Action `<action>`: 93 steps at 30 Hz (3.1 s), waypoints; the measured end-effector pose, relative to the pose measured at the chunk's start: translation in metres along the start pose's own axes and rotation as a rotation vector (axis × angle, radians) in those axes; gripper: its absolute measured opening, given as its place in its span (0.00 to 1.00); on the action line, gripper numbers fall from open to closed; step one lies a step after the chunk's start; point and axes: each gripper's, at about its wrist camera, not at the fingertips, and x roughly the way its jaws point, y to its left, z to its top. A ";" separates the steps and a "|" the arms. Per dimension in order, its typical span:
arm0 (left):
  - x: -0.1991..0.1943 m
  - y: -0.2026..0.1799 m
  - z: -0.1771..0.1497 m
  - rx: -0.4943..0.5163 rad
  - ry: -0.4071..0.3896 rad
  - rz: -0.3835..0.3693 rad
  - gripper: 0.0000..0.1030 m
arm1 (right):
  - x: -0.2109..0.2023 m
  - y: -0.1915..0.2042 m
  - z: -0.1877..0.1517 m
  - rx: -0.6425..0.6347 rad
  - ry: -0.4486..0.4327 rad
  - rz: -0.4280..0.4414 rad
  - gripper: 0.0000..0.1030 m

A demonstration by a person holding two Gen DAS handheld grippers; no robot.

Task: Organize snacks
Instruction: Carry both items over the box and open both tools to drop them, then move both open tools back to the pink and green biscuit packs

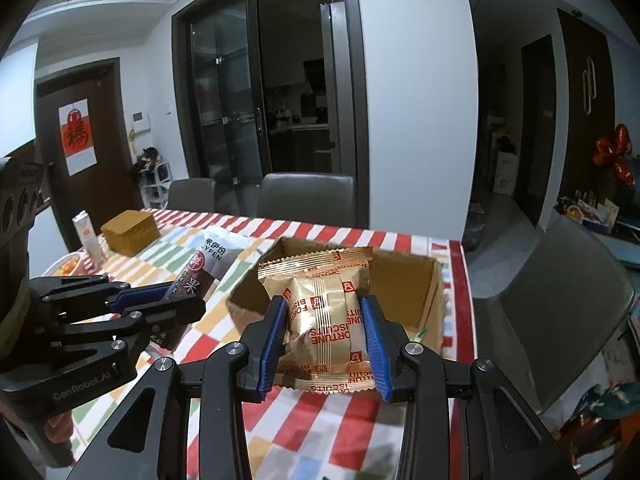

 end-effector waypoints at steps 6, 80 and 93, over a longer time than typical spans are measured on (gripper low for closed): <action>0.014 0.000 0.017 0.004 0.009 0.008 0.17 | 0.017 -0.013 0.014 0.012 0.013 -0.015 0.38; -0.001 -0.076 -0.190 -0.021 0.290 -0.071 0.48 | -0.044 0.008 -0.186 0.042 0.342 -0.049 0.62; 0.037 -0.094 -0.210 0.005 0.376 -0.144 0.46 | -0.037 -0.008 -0.217 0.089 0.442 -0.111 0.62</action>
